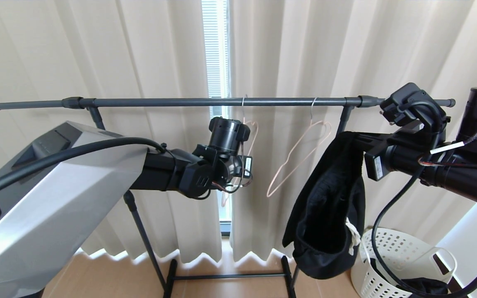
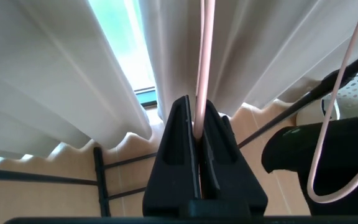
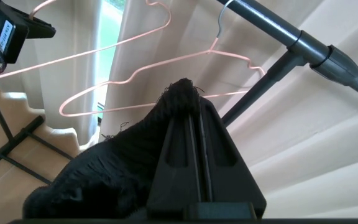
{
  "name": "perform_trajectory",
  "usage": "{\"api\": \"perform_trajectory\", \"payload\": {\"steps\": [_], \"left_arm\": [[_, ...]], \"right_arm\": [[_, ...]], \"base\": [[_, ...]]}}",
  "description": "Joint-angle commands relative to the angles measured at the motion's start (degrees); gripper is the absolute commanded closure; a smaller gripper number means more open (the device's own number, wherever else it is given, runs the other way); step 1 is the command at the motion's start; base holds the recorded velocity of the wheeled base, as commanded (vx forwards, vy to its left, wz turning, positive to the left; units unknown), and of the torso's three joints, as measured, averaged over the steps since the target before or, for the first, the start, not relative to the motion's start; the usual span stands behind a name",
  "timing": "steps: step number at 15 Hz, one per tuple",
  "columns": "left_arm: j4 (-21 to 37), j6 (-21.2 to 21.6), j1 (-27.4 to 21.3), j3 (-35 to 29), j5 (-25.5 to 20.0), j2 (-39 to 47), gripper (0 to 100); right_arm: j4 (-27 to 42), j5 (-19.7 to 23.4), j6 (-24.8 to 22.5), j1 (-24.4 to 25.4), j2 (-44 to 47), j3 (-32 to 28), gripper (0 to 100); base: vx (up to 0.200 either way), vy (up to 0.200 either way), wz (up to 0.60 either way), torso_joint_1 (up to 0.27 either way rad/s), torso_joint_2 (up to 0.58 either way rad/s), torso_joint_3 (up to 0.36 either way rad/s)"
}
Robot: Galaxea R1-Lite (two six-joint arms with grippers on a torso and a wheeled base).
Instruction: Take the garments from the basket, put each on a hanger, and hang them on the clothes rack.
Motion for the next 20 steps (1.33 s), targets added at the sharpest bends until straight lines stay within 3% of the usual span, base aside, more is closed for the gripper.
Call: {"api": "perform_trajectory", "payload": {"steps": [1,8,11,20], "left_arm": [[-0.10,0.05,-0.03,-0.02,-0.12,-2.50,100],[-0.46,0.05,-0.47,7.45,-0.12,-8.92,100],[-1.95,0.05,-1.17,14.39,-0.12,-14.54,100],[-20.32,0.93,-4.16,52.45,-1.27,-37.39,100]], "right_arm": [[-0.03,0.00,-0.01,0.02,-0.06,0.12,100],[-0.03,0.00,-0.01,0.02,0.03,0.21,100],[-0.03,0.00,-0.01,0.02,0.11,0.12,100],[-0.03,-3.60,-0.19,0.99,-0.41,0.65,100]], "base": [[0.000,0.000,0.00,0.000,0.00,0.000],[0.000,0.000,0.00,0.000,0.00,0.000],[0.000,0.000,0.00,0.000,0.00,0.000],[0.000,0.000,0.00,0.000,0.00,0.000]]}}
